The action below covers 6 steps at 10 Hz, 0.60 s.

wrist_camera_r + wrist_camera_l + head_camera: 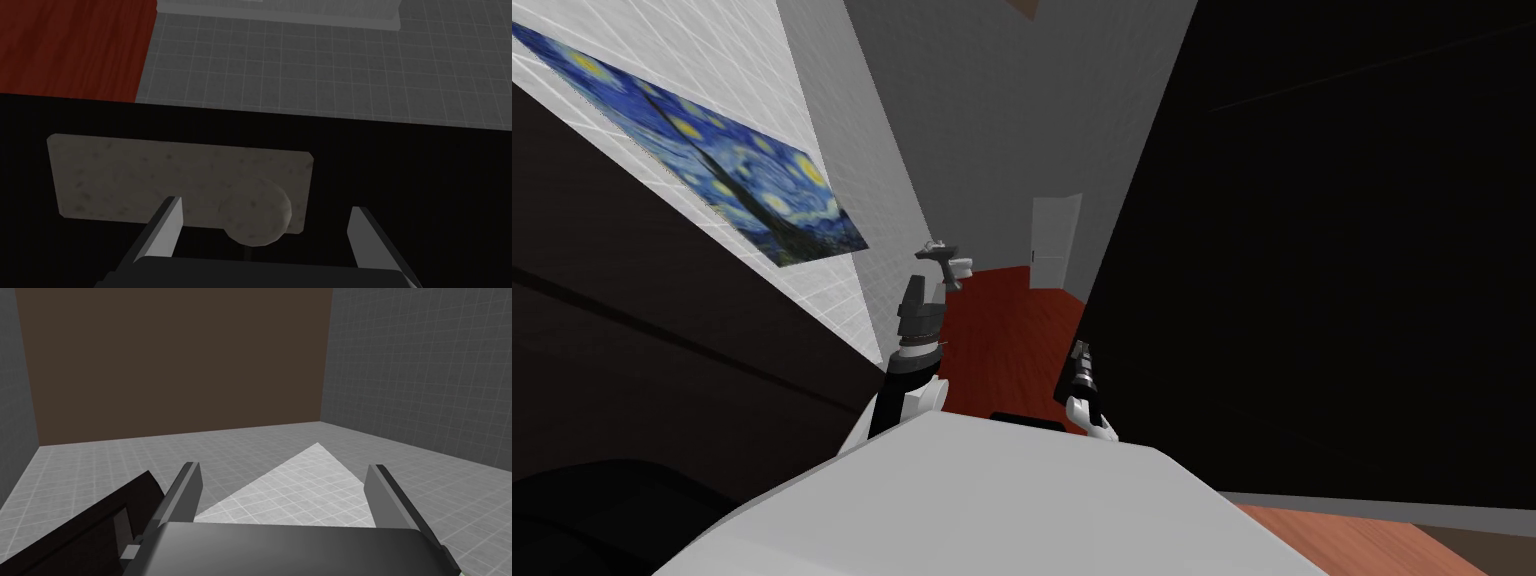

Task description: Push the door open

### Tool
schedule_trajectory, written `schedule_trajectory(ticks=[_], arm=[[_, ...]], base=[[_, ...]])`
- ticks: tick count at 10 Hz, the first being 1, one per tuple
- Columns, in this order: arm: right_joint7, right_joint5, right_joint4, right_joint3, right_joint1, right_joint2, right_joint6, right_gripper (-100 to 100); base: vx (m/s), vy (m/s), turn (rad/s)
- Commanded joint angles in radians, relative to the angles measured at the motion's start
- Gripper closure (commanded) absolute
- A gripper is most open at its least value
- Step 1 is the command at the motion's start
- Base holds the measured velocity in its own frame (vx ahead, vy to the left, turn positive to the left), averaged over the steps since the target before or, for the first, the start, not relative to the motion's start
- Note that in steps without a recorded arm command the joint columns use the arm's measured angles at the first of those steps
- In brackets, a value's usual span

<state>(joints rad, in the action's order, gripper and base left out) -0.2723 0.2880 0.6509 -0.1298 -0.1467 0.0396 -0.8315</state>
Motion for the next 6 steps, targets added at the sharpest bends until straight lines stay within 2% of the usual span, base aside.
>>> schedule_trajectory(ticks=[1, 6], arm=[[0.001, 0.000, -0.003, 0.000, -0.001, -0.002, -0.003, 100], [0.001, 0.000, -0.003, 0.000, -0.001, -0.002, -0.003, 100]], base=[[-0.002, -0.005, -0.001], [-0.004, -0.008, 0.007]])
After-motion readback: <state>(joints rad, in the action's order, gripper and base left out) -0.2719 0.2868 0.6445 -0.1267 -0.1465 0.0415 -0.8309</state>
